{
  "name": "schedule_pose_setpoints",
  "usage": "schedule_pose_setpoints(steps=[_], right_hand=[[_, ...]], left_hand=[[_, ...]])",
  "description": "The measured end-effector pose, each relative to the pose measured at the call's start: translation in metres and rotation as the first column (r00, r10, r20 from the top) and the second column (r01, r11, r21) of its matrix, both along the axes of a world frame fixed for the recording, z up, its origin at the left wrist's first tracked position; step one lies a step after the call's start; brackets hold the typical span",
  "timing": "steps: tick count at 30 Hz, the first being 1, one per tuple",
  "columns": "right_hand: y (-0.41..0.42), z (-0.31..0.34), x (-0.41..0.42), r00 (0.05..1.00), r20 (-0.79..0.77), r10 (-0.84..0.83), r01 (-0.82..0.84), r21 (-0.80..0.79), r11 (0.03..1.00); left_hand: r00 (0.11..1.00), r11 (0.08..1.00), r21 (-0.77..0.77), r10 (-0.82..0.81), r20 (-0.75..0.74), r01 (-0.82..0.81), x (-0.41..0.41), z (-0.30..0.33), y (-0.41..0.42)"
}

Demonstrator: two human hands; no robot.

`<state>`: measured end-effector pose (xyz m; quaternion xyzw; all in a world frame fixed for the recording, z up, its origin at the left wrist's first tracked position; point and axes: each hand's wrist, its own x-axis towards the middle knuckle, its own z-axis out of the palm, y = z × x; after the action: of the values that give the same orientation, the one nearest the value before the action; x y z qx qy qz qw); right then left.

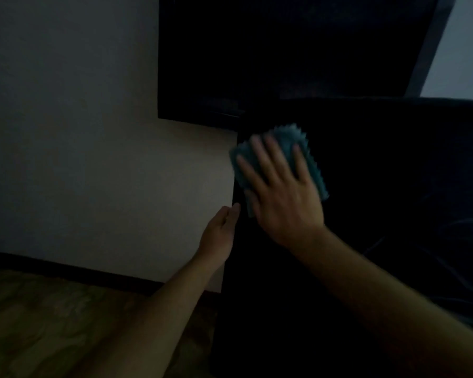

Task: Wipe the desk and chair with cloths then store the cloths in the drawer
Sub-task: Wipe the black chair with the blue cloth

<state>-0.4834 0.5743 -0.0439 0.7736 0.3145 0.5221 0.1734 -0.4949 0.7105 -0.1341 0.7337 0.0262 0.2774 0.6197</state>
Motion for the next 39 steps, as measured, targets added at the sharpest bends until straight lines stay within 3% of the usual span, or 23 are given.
schedule_pose_setpoints(steps=[3, 5, 12, 16, 19, 21, 26, 28, 30, 33, 36, 39], right_hand=[[0.003, -0.077, -0.002, 0.995, -0.081, -0.055, 0.046, -0.110, 0.993], [-0.001, -0.093, -0.003, 0.996, -0.076, -0.055, 0.045, -0.134, 0.990], [-0.016, 0.031, -0.002, 0.992, 0.128, -0.003, -0.011, 0.103, 0.995], [-0.016, -0.029, -0.001, 0.999, 0.045, 0.022, -0.025, 0.077, 0.997], [-0.033, -0.078, -0.001, 1.000, -0.015, -0.009, 0.007, -0.125, 0.992], [-0.046, -0.057, -0.002, 0.999, 0.036, 0.008, -0.003, -0.130, 0.992], [-0.077, 0.050, -0.009, 0.974, 0.223, 0.046, -0.076, 0.130, 0.989], [-0.081, 0.042, -0.008, 0.976, 0.209, 0.066, -0.099, 0.152, 0.983], [-0.086, -0.007, -0.003, 0.990, 0.126, 0.069, -0.086, 0.137, 0.987], [-0.107, -0.078, 0.002, 0.999, 0.008, 0.053, -0.053, -0.054, 0.997], [-0.108, -0.050, 0.001, 0.996, 0.057, 0.069, -0.063, -0.098, 0.993], [-0.093, 0.017, -0.007, 0.980, 0.166, 0.110, -0.129, 0.107, 0.986]], left_hand=[[0.999, 1.000, 0.000, -0.025, -0.022, 0.025, 0.006, -0.008, 0.007], [0.997, 0.998, -0.013, -0.057, -0.049, 0.057, 0.001, -0.007, 0.008], [0.992, 0.992, -0.036, -0.120, -0.037, 0.118, -0.007, 0.000, 0.010], [0.993, 0.995, -0.024, -0.098, -0.066, 0.096, -0.001, -0.006, 0.017], [0.991, 0.994, -0.037, -0.109, -0.071, 0.107, 0.000, -0.008, 0.016], [0.988, 0.990, -0.059, -0.129, -0.079, 0.125, -0.002, -0.005, 0.018], [0.956, 0.955, -0.115, -0.283, -0.078, 0.274, -0.009, -0.004, 0.024], [0.961, 0.960, -0.111, -0.265, -0.077, 0.255, -0.006, -0.006, 0.025], [0.971, 0.969, -0.118, -0.227, -0.072, 0.217, -0.005, -0.006, 0.022], [0.979, 0.979, -0.078, -0.192, -0.061, 0.187, -0.007, -0.005, 0.015], [0.978, 0.977, -0.100, -0.194, -0.076, 0.186, -0.016, 0.000, 0.011], [0.983, 0.974, -0.162, -0.170, -0.068, 0.157, -0.017, -0.001, 0.006]])
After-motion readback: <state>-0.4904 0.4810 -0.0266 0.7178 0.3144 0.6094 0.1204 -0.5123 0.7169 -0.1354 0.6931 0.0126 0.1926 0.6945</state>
